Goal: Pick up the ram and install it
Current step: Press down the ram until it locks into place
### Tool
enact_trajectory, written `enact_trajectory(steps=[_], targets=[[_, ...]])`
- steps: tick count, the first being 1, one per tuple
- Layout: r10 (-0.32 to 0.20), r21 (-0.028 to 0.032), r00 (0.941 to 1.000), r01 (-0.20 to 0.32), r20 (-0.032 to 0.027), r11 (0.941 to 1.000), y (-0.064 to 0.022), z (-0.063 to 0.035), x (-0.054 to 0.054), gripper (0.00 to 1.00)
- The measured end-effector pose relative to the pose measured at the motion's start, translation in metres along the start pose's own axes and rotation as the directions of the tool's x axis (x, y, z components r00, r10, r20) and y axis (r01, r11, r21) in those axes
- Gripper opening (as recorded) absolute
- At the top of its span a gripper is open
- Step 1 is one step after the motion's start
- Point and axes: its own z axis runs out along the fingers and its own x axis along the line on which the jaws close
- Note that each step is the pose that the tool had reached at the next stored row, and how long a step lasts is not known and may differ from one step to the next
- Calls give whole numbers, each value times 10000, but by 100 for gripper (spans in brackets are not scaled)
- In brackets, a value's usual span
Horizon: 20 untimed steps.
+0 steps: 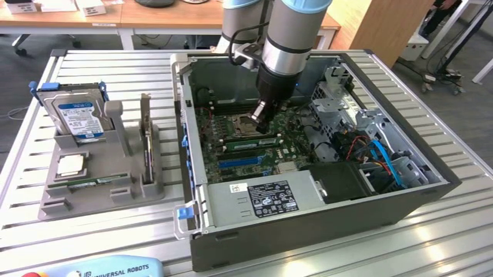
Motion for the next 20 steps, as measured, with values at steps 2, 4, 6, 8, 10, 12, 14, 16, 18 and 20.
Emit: enact_trajectory(steps=[2,4,6,8,10,12,14,16,18,20], targets=[[304,8,9995,-304,12,9995,0,1,0,10],[632,17,9980,-632,24,9980,0,1,0,10],[993,26,9951,-993,39,9951,0,2,0,10],[1339,34,9910,-1339,53,9910,0,3,0,10],[1687,42,9856,-1687,68,9857,0,3,0,10],[2044,50,9788,-2045,83,9789,0,4,0,10],[2381,56,9712,-2382,98,9712,0,5,0,10],[2717,62,9623,-2718,113,9623,0,5,0,10],[3054,68,9521,-3055,129,9522,0,6,0,10],[3404,73,9402,-3405,146,9402,0,6,0,10]])
